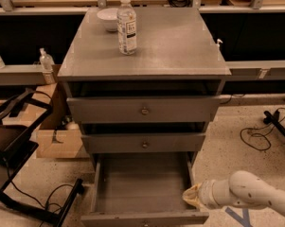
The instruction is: Close bottom drawer
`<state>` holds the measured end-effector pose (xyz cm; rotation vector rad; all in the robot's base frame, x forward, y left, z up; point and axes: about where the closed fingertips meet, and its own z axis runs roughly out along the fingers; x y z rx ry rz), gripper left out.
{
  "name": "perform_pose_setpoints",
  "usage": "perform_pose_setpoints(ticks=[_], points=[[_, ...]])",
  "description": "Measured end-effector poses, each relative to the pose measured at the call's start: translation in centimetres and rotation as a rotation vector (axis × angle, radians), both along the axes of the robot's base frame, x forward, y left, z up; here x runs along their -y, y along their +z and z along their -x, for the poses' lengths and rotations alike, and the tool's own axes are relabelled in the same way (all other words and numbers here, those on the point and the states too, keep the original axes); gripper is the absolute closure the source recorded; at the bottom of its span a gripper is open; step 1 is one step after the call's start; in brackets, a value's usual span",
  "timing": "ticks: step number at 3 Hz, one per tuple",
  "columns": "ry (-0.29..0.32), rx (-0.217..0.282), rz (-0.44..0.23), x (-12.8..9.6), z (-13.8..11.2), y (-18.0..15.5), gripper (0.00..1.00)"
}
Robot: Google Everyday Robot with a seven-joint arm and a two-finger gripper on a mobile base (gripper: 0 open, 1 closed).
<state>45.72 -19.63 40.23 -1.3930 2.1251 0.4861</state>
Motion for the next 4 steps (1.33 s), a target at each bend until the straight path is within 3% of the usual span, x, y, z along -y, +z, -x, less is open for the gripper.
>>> perform_pose_setpoints(ticks=[2, 3, 4], points=[[-0.138, -0.114, -0.103, 1.2, 4.3, -13.9, 1.00], [-0.186, -0.153, -0.164, 1.7, 5.5, -19.7, 1.00], [-0.198, -0.179, -0.226, 1.4, 4.9, -24.4, 1.00]])
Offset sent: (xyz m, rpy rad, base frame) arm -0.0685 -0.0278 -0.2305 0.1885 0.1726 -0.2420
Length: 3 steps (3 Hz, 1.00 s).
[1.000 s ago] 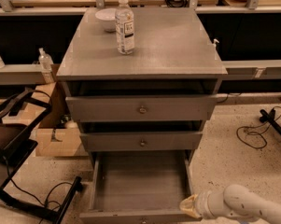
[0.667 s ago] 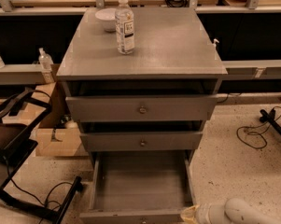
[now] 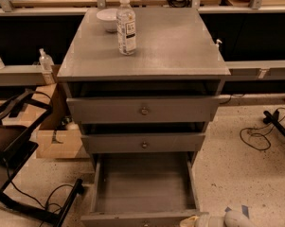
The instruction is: Close bottom drawer
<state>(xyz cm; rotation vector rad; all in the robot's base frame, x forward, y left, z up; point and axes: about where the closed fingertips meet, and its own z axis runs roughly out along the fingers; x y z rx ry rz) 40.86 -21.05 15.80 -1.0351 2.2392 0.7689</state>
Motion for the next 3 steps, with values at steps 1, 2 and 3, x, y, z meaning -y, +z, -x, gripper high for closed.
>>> perform_pose_setpoints(ticks=[1, 2, 3], points=[[0.018, 0.003, -0.019, -0.63, -1.05, -1.32, 1.00], [0.021, 0.006, -0.018, -0.71, -1.13, -1.28, 1.00], [0.021, 0.006, -0.018, -0.70, -0.89, -1.28, 1.00]])
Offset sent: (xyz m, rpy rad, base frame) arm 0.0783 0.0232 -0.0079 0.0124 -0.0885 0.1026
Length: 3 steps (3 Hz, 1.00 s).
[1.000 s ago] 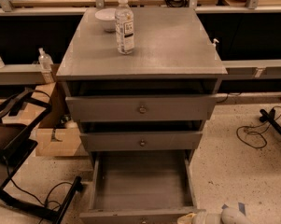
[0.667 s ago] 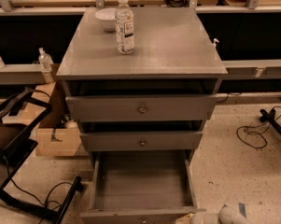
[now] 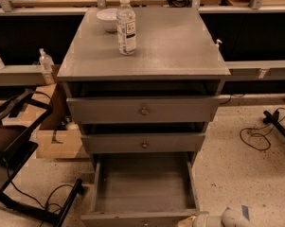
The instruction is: Close bottom drawer
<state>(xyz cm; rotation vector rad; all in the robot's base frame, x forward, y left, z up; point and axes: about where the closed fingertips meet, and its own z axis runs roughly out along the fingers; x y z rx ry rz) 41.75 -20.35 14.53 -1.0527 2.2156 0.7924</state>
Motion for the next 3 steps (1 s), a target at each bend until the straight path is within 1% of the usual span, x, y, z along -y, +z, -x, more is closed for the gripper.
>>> perform_pose_setpoints(ticks=[2, 3], points=[[0.006, 0.003, 0.000, -0.2, -0.2, 0.0, 1.00], [0.022, 0.007, -0.002, -1.0, -1.2, -0.3, 1.00]])
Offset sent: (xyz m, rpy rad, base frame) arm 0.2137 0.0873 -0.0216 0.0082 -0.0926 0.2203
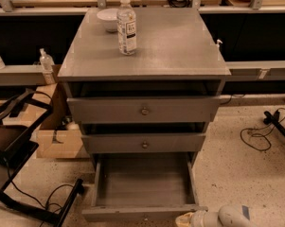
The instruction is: Close bottom drawer
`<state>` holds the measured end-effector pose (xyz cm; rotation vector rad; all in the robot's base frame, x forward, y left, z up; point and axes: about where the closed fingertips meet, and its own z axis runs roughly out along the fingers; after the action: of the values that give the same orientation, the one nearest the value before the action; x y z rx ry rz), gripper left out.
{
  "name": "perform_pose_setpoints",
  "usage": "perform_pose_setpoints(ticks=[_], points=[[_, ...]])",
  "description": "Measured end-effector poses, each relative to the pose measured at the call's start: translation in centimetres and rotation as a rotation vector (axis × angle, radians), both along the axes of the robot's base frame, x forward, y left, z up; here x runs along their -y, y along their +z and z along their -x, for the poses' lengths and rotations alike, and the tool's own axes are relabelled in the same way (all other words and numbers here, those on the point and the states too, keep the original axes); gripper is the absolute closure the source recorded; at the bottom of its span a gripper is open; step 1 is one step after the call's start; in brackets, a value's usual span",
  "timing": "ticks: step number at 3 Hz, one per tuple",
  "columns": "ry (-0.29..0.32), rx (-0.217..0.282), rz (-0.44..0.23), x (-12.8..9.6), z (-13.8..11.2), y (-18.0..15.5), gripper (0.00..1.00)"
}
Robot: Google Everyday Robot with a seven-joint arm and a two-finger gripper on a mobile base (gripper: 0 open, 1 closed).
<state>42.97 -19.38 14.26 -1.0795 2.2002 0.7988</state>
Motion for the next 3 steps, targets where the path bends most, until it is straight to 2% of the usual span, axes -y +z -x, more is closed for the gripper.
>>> perform_pose_setpoints(ticks=[2, 3], points=[[-0.010, 0.008, 0.005, -0.1, 0.3, 0.1, 1.00], [0.017, 0.026, 0.023, -1.2, -0.9, 0.5, 1.00]])
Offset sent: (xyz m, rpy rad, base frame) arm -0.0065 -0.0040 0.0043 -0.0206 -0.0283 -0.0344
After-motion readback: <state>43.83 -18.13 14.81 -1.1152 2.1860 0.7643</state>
